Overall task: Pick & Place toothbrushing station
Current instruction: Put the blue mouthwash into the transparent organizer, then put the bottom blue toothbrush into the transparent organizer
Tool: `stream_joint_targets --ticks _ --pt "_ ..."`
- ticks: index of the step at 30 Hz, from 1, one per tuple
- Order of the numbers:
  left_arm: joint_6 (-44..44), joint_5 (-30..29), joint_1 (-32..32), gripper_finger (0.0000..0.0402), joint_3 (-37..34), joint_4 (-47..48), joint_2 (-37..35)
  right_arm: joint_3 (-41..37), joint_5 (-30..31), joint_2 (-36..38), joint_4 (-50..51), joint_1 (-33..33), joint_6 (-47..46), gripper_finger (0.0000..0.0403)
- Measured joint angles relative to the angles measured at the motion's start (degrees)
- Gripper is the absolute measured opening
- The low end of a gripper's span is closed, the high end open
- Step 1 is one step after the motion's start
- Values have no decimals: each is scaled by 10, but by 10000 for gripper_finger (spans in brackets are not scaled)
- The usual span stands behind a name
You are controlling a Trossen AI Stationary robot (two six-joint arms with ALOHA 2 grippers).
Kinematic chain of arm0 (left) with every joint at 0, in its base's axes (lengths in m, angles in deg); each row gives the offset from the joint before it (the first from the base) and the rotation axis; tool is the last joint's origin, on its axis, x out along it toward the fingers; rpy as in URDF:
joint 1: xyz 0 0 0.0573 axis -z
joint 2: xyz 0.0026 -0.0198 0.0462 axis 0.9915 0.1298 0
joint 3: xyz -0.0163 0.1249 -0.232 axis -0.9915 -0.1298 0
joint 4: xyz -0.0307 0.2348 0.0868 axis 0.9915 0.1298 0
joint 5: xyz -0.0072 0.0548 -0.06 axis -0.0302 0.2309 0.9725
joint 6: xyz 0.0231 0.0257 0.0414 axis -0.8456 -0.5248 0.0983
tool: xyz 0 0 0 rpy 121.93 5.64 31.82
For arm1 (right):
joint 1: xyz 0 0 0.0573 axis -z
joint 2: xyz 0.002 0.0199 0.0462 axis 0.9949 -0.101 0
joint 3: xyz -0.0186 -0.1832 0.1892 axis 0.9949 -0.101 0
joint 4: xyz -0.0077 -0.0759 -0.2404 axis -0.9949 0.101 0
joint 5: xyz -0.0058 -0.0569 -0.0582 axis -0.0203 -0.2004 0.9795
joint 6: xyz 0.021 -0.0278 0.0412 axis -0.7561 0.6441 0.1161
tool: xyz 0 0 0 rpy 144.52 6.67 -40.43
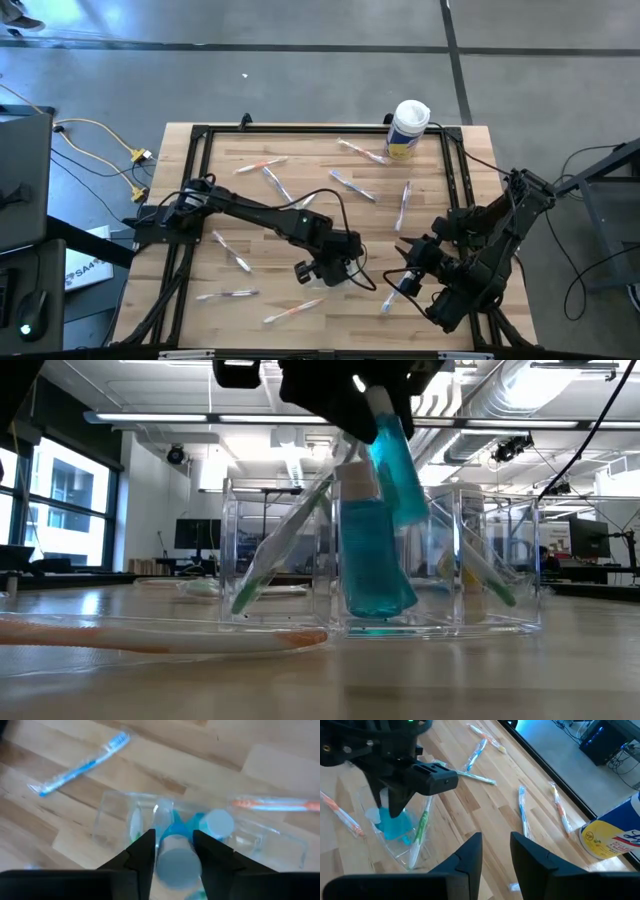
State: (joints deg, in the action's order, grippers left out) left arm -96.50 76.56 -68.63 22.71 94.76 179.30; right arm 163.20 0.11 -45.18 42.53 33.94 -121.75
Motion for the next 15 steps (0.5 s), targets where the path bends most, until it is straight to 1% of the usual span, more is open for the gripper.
stream_joint_targets --ticks 3,11,15 --pt "0 1 0 140 0 -7 0 0 0 0 0 0 0 93" --pt "0 0 0 146 0 -12 0 0 -11 0 0 0 0 93" --pt "2 -22 0 146 0 -15 0 0 -10 0 0 0 0 93"
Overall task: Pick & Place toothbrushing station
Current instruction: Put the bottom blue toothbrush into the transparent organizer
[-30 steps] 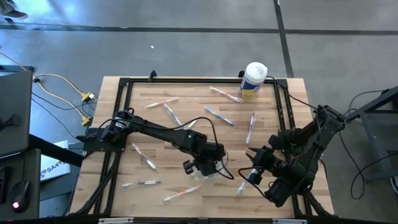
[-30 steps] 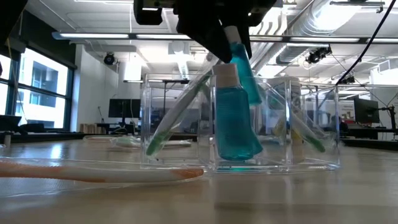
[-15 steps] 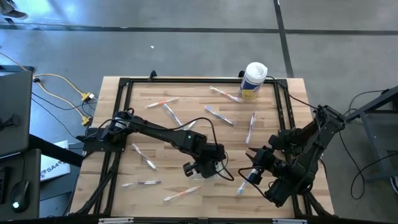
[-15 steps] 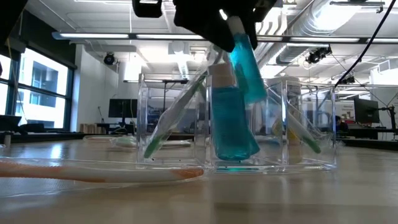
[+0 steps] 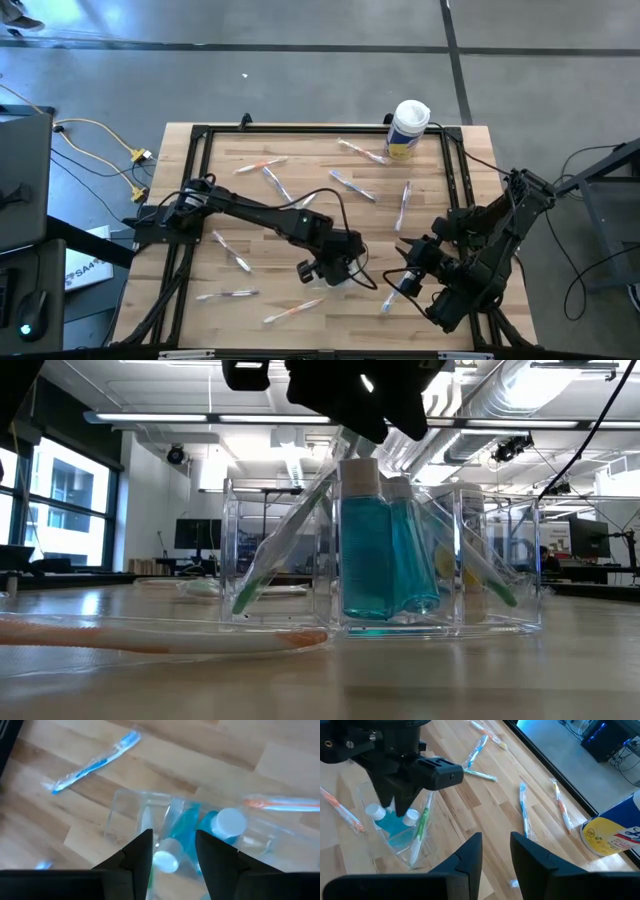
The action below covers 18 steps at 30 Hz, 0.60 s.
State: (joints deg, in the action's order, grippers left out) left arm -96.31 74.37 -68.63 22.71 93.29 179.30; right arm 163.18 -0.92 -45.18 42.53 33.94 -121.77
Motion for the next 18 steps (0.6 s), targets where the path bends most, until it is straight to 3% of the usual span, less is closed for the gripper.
stream_joint_targets --ticks 8,18 --pt "1 -146 17 147 0 -5 -14 0 0 0 0 0 0 93" --pt "110 -147 50 148 0 -43 -108 0 -10 0 -1 0 14 93"
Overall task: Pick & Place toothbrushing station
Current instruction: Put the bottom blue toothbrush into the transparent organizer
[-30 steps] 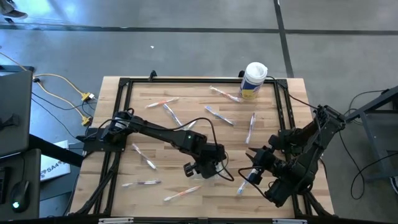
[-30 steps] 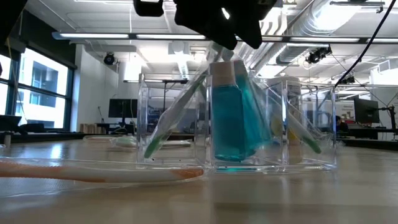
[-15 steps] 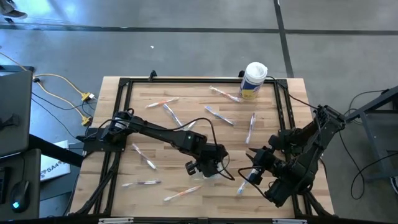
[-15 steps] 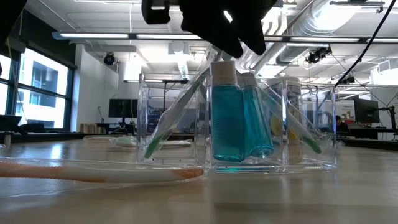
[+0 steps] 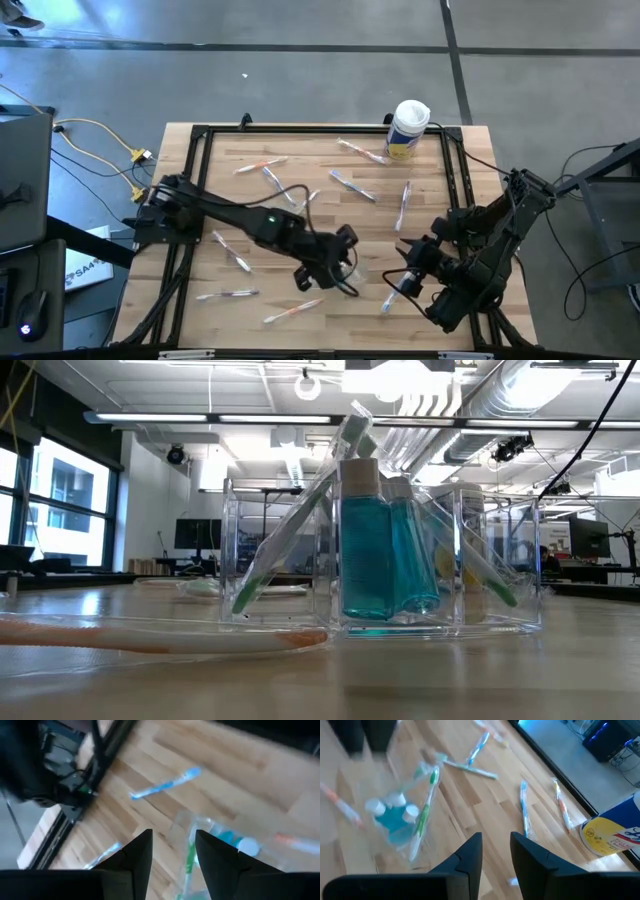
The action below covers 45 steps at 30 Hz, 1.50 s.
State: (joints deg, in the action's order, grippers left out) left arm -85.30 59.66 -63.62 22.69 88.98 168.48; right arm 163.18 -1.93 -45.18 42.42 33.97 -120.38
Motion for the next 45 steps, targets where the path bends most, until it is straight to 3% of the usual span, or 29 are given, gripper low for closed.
stream_joint_targets --ticks 6,14,23,28,34,40,45 --pt "152 36 -7 148 0 71 -59 -6 -72 0 -4 0 50 93" --pt "364 30 -9 148 0 250 -102 -44 -244 0 -51 -1 146 93" --pt "457 -31 3 148 -2 332 -153 -73 -295 0 -155 0 239 93" --pt "462 -36 2 148 -48 303 -194 -107 -348 0 -221 14 315 93" --pt "486 -54 2 148 -154 266 -257 -161 -365 0 -263 43 332 93" --pt "520 -56 2 148 -309 119 -338 -192 -430 0 -333 77 366 93" --pt "544 -55 2 148 -428 12 -379 -224 -470 0 -377 90 455 93"
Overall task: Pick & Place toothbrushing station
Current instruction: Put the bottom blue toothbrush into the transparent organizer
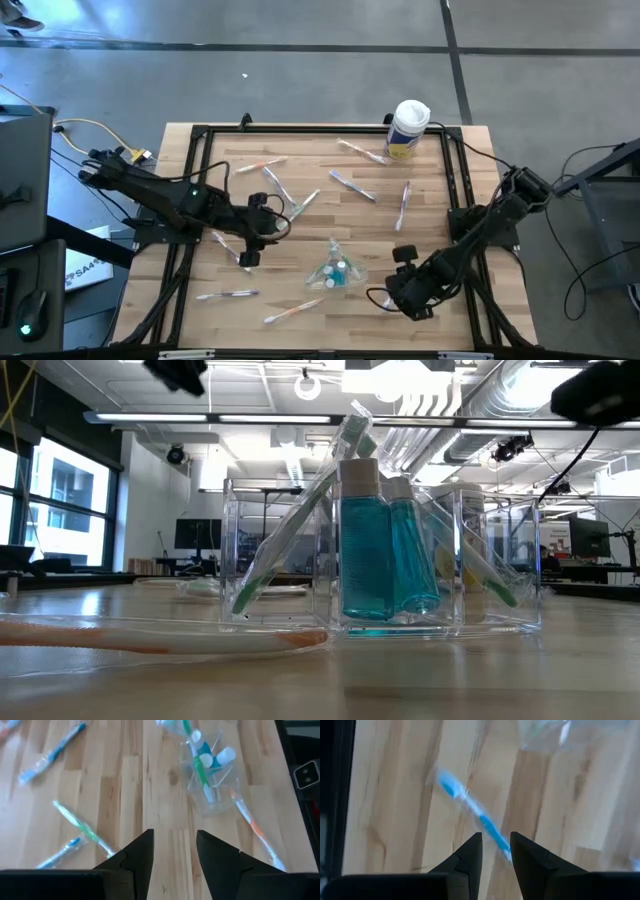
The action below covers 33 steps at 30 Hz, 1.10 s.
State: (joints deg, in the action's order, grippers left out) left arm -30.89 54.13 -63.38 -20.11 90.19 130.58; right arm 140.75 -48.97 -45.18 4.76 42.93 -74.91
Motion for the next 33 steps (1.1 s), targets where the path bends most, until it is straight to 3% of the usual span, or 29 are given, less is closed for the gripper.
stream_joint_targets --ticks 9,21,33 --pt "40 13 0 148 -80 -95 -8 -82 -34 0 -76 6 52 93" --pt "34 14 0 148 -81 -130 -7 -151 -29 -3 -117 11 162 93" --pt "34 14 0 148 -81 -131 -7 -178 -53 -56 -194 31 163 93"
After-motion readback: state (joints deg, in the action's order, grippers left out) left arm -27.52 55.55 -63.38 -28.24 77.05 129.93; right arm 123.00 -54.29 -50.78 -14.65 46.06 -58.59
